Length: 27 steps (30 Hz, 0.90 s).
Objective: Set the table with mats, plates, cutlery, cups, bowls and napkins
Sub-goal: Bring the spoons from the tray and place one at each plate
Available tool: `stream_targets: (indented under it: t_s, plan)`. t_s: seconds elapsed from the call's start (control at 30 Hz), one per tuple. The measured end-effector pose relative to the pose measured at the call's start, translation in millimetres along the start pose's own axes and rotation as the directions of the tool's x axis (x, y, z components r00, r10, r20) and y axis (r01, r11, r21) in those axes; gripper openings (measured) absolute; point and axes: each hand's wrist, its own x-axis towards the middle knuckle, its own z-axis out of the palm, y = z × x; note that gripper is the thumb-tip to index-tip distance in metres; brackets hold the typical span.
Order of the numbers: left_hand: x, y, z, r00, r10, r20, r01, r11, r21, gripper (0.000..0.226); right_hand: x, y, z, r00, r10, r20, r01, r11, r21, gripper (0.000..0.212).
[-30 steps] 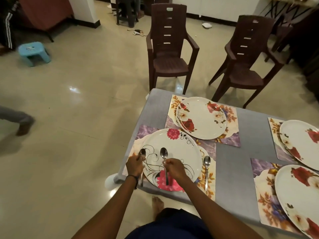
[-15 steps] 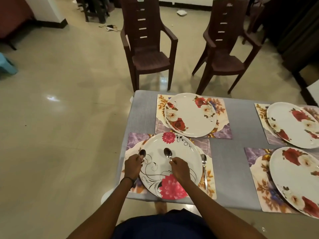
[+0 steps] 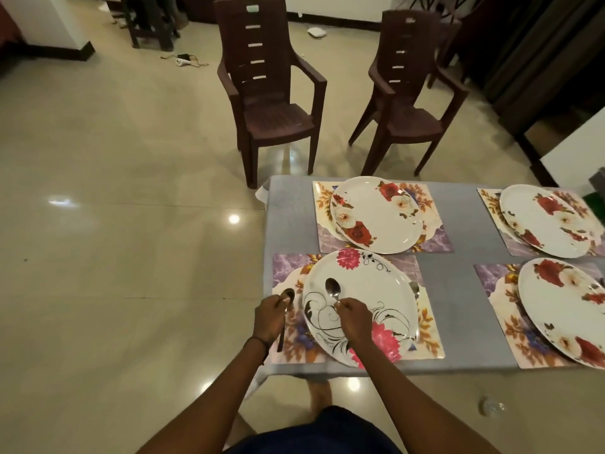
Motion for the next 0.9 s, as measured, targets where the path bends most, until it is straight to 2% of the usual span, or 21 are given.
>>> stream_targets:
  t_s: [0.1, 0.23, 0.37, 0.47, 0.63, 0.9]
  plan:
    - [-3, -10, -31, 0.996, -0.028, 0.081, 0.041, 0.986, -0.162, 0.022, -26, -24, 33, 0.993, 0.121, 0.006, -0.120, 0.975, 0.189, 0.019]
    - [-15, -12, -75, 0.994, -0.039, 0.103, 0.066, 0.957, -0.281, 0.017, -38, -52, 79, 0.979, 0.194, 0.061, -0.204, 0.941, 0.272, 0.009]
    - [-6, -27, -120, 0.993, -0.083, 0.079, 0.101, 0.961, -0.259, 0.016, -43, -93, 107, 0.985, 0.155, 0.075, -0.170, 0.940, 0.297, 0.013]
    - [12, -34, -149, 0.994, -0.104, 0.039, 0.110, 0.965, -0.237, 0.018, -36, -118, 129, 0.987, 0.130, 0.091, -0.154, 0.919, 0.364, 0.008]
    - [58, -35, -187, 0.993, -0.105, 0.044, 0.112, 0.974, -0.196, 0.015, -17, -152, 168, 0.974, 0.198, 0.107, -0.225, 0.842, 0.490, 0.002]
    - [189, 35, -226, 0.996, -0.013, 0.093, 0.027, 0.990, -0.141, 0.012, 64, -230, 201, 0.973, 0.232, 0.021, -0.202, 0.794, 0.574, 0.011]
